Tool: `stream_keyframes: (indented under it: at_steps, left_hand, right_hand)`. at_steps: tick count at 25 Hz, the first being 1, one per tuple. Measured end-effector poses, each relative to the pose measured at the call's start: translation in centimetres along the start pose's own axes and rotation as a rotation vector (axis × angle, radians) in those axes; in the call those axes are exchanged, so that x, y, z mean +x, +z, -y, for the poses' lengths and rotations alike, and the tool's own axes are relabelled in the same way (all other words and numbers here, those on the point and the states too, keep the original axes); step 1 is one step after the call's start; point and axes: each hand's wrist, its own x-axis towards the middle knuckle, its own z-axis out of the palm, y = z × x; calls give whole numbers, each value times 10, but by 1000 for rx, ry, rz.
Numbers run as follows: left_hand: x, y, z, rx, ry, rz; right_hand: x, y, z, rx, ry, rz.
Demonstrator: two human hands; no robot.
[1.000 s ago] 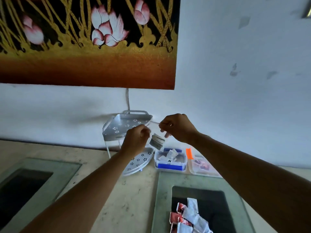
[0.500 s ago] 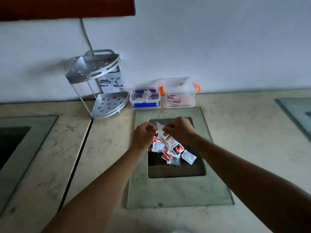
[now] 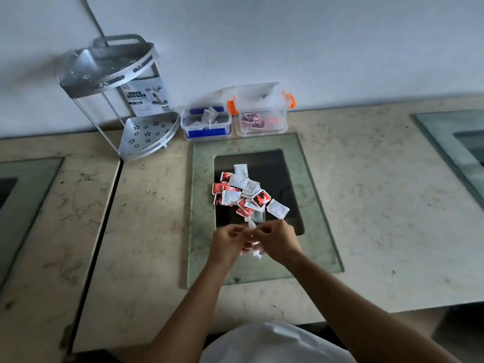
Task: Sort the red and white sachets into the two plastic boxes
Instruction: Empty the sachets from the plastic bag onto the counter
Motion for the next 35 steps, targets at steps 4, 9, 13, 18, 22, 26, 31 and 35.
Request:
stream_keyframes:
  at_steps: [4, 9, 13, 18, 22, 26, 31, 35]
  left_hand:
    - [-9, 5, 9, 43, 0, -26]
    - [-15, 7, 12, 144, 24, -55]
    - [-15, 8, 11, 201, 25, -31]
    - [-17, 7, 9, 204, 6, -31]
    - [-20, 5, 8, 174, -4, -30]
    - [-23, 8, 6, 185, 3, -30]
    - [-24, 14, 1, 225, -3, -43]
    - [-23, 13, 3, 262, -11, -89]
  right_hand:
    - [-4, 5, -14, 76, 44, 4]
    - [-6, 8, -22, 80, 73, 23]
    - [-5, 10, -26, 66, 75, 31]
    - [-3, 7, -31, 108, 57, 82]
    - [-5, 5, -33, 262, 113, 143]
    - [-8, 5, -36, 397, 215, 158]
    - [-6, 5, -34, 455, 264, 139]
    - [0, 9, -35, 354, 246, 41]
